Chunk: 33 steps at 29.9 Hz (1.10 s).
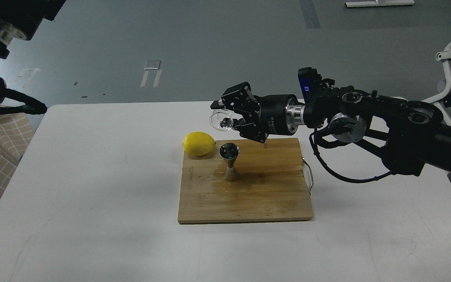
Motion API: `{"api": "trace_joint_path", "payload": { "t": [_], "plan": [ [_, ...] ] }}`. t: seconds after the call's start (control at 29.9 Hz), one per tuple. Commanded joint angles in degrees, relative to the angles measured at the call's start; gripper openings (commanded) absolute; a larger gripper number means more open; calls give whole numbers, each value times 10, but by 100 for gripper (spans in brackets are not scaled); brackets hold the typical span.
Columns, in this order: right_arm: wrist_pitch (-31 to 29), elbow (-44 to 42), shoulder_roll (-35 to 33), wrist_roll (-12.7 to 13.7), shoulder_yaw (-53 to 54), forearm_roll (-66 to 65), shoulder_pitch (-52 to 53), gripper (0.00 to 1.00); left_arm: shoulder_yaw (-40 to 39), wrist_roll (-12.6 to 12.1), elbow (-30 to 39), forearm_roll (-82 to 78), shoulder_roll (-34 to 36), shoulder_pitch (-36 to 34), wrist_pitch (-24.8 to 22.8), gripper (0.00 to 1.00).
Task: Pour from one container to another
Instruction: 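Tilt the glass cup upright and carry it away from the jigger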
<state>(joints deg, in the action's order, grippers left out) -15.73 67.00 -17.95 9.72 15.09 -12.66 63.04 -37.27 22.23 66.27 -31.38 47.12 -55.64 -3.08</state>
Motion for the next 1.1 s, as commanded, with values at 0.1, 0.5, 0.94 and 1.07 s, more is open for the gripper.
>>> {"api": "trace_joint_path", "payload": {
  "t": [0.1, 0.5, 0.94, 1.07],
  "plan": [
    [-2, 2, -13, 1, 7, 36, -5, 42, 1, 0, 0, 0, 0, 0, 0, 97],
    [-1, -1, -33, 7, 63, 136, -48, 42, 1, 0, -1, 0, 0, 0, 0, 97],
    [1, 4, -97, 6, 224, 243, -191, 42, 2, 0, -1, 0, 0, 0, 0, 97],
    [1, 11, -106, 6, 273, 259, -243, 42, 3, -1, 0, 0, -1, 0, 0, 97]
  ]
}}
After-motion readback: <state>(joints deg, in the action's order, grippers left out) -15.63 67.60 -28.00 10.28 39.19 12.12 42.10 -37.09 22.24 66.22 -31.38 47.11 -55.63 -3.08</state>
